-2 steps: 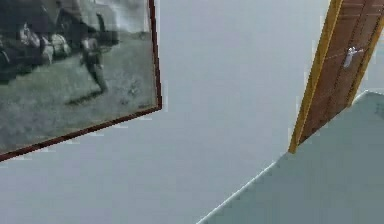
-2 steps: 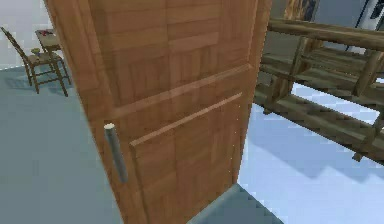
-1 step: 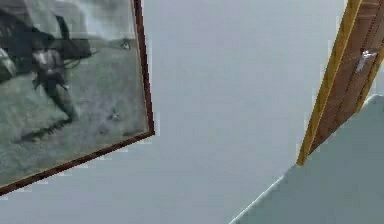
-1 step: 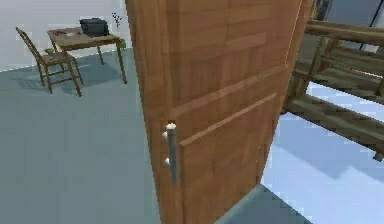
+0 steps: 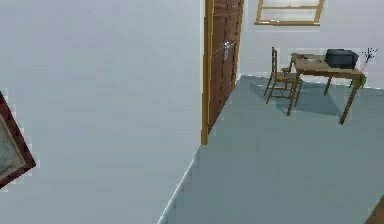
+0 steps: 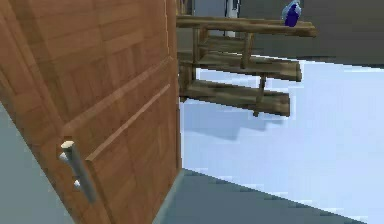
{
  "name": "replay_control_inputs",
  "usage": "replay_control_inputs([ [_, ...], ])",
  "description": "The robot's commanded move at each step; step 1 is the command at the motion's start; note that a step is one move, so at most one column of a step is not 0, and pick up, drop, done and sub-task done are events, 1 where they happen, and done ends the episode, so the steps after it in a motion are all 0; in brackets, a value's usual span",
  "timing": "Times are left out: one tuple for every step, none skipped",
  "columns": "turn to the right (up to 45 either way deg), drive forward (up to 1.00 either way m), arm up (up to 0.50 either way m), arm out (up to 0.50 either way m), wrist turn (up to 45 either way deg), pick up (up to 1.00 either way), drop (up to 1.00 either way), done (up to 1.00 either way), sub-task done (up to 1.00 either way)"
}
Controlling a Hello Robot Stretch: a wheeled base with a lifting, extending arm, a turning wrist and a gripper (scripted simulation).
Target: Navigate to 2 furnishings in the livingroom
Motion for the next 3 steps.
replay_control_inputs([
  [0.0,0.45,0.00,0.00,0.0,0.00,0.00,0.00,0.00],
  [21.0,0.00,0.00,0.00,0.0,0.00,0.00,0.00,0.00],
  [0.0,0.30,0.00,0.00,0.0,0.00,0.00,0.00,0.00],
])
